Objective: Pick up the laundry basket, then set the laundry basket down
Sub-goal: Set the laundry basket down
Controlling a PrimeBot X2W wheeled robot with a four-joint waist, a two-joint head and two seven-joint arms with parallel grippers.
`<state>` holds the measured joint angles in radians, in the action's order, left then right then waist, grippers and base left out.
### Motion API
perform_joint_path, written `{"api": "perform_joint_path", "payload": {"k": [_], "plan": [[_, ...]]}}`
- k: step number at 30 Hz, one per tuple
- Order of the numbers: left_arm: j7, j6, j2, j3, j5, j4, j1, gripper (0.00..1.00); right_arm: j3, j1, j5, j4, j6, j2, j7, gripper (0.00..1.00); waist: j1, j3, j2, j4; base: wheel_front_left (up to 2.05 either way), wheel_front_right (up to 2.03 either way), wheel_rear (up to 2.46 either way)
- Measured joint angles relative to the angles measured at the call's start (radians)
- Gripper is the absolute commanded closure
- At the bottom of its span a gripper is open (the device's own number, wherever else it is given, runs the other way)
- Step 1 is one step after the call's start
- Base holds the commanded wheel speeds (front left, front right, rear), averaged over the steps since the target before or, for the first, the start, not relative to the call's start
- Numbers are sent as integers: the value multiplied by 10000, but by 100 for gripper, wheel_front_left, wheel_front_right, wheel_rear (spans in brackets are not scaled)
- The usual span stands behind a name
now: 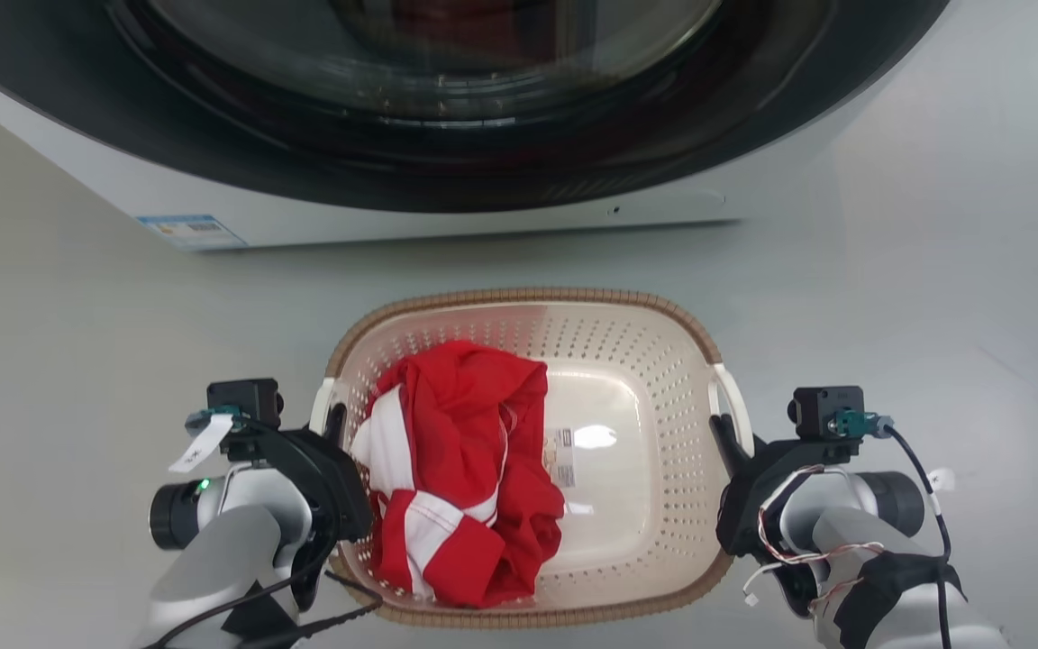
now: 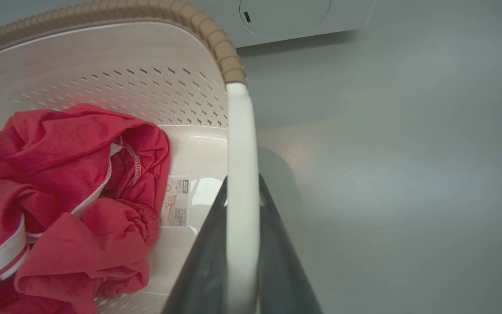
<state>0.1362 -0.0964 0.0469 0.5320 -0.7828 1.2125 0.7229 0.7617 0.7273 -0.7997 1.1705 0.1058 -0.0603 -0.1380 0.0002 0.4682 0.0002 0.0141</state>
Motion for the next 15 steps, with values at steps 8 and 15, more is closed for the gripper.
{"api": "perform_joint_path", "payload": {"k": [8,15], "plan": [[420,88,-6,31,290,-146,729,100,-21,639,105,-2,-8,-111,-466,100,-1,1207,-1,56,0,0,0],[692,171,23,21,380,-255,1540,100,-35,1515,360,-69,-90,-245,-765,100,0,2413,-1,126,0,0,0]]}}
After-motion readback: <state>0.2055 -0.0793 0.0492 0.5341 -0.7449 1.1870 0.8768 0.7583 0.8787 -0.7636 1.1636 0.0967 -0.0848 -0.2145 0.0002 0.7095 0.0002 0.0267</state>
